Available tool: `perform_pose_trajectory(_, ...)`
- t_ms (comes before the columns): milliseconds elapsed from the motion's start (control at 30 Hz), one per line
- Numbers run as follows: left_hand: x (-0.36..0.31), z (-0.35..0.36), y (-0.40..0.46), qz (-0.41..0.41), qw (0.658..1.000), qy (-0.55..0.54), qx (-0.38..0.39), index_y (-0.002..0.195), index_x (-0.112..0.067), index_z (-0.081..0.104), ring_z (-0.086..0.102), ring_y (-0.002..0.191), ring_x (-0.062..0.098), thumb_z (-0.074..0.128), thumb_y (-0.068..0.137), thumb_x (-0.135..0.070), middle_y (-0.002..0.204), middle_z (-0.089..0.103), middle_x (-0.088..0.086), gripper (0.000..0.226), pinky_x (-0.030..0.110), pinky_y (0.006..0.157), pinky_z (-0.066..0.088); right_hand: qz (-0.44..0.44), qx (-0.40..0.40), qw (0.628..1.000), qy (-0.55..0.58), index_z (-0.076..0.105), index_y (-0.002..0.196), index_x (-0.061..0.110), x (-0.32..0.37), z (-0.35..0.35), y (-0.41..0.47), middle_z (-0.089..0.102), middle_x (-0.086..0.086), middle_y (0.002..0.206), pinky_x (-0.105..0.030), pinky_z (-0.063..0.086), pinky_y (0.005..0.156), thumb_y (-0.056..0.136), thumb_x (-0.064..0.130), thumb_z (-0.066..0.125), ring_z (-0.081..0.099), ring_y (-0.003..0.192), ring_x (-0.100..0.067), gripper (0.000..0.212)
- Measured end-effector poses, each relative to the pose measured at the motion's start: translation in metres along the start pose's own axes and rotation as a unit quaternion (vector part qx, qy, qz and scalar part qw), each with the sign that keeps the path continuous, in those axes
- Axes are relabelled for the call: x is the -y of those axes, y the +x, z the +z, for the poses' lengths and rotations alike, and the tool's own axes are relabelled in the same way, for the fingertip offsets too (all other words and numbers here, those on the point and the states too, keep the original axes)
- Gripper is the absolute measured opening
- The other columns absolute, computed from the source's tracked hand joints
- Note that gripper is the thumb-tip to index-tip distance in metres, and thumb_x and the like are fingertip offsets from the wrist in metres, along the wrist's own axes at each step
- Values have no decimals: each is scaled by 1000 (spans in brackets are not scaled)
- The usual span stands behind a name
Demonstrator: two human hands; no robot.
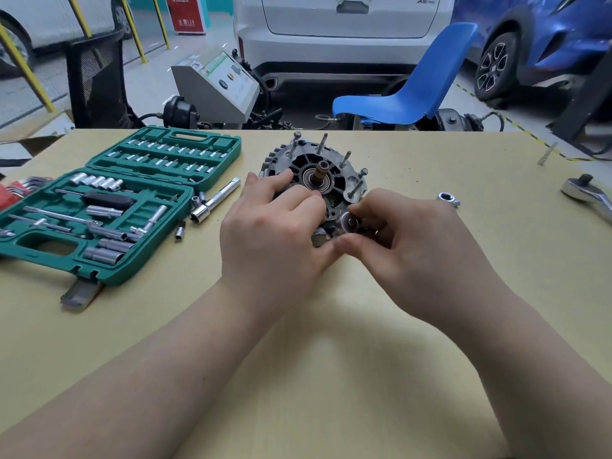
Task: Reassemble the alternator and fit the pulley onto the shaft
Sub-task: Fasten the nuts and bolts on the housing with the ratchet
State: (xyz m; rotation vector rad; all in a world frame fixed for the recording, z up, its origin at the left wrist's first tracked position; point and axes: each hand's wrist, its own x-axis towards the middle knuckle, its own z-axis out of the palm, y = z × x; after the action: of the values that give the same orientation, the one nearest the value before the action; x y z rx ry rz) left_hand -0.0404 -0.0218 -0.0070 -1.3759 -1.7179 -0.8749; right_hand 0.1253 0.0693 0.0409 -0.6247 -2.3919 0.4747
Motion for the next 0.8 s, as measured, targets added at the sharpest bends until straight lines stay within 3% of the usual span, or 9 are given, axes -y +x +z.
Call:
perform_pose_trajectory(67, -1, 0, -1, -6, 1000, 4, 3, 91, -5, 80, 75, 113, 42, 86, 87, -48, 91, 81, 7, 43, 65, 90, 60, -6, 34, 999, -6, 72, 106, 30, 0, -5, 4, 72, 12, 87, -42, 55, 75, 88, 34, 75, 67, 83, -19, 19)
perform_pose_trajectory(167, -2, 2, -2, -8, 1000, 15, -2, 90, -6, 80, 75, 116, 39, 84, 87, -46, 96, 82, 7, 40, 68, 99, 56, -20, 58, 998, -20, 73, 118, 34, -1, -11, 11, 73, 14, 103, -43, 54, 84, 91, 29, 73, 67, 101, -21, 27)
perform_pose_trajectory(300, 1, 5, -4, 5, 1000, 7, -21, 87, -8, 77, 75, 118, 38, 68, 100, -50, 97, 82, 7, 45, 69, 101, 55, -34, 35, 996, -78, 73, 99, 27, 3, -9, 10, 69, 8, 83, -42, 53, 75, 90, 42, 71, 63, 83, -25, 18)
perform_pose_trajectory(433, 3, 9, -7, 15, 999, -4, -45, 83, -8, 76, 75, 117, 39, 42, 107, -54, 95, 82, 6, 62, 69, 103, 54, -23, 1, 993, -119, 63, 84, 22, 11, -2, 3, 62, 3, 66, -41, 51, 70, 89, 56, 67, 57, 67, -30, 35)
perform_pose_trajectory(567, 3, 9, -7, 12, 999, 3, -29, 84, -9, 75, 75, 119, 39, 63, 103, -52, 95, 82, 7, 49, 70, 103, 54, -22, 20, 994, -108, 66, 89, 23, 11, -7, 7, 66, 3, 73, -41, 51, 67, 88, 48, 70, 60, 74, -30, 25)
perform_pose_trajectory(667, 2, 8, -6, 8, 1000, 0, -16, 84, -8, 77, 74, 120, 38, 88, 87, -45, 97, 82, 7, 39, 70, 103, 54, -49, 48, 989, -132, 67, 98, 31, 10, -16, 11, 67, 10, 83, -40, 51, 66, 85, 40, 75, 62, 83, -26, 17)
perform_pose_trajectory(800, 1, 6, -6, 1, 1000, -3, -8, 84, -8, 77, 74, 121, 39, 87, 87, -41, 99, 83, 7, 34, 70, 106, 52, -49, 64, 992, -99, 73, 109, 37, 7, -20, 16, 70, 14, 95, -40, 53, 75, 86, 37, 75, 65, 94, -20, 22)
